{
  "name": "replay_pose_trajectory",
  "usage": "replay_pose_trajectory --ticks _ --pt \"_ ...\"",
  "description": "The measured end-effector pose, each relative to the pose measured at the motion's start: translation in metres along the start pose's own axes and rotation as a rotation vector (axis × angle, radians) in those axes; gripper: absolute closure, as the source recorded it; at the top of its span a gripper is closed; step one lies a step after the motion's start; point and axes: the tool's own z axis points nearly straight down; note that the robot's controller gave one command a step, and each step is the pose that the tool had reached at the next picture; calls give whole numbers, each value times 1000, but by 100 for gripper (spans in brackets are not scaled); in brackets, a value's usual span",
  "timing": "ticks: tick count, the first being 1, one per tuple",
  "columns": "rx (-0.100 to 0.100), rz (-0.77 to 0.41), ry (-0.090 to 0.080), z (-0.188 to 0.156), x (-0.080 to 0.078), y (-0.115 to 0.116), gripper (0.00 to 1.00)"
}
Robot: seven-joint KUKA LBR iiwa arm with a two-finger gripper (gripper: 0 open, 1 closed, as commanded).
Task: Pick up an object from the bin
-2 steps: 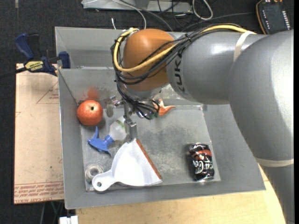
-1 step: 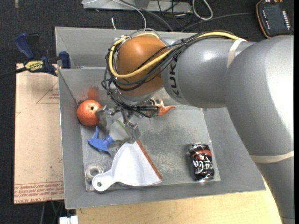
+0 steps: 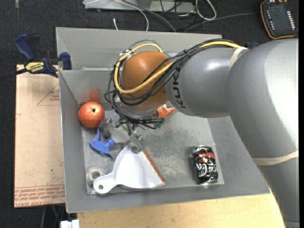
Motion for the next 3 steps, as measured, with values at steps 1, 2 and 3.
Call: replay_pose_trajectory --ticks 1,2,3 --pt "-4 -318 -1 0 -14 41 100" --pt "-4 -317 -1 0 -14 40 100" --pt "-11 -317 6 -32 -12 42 100"
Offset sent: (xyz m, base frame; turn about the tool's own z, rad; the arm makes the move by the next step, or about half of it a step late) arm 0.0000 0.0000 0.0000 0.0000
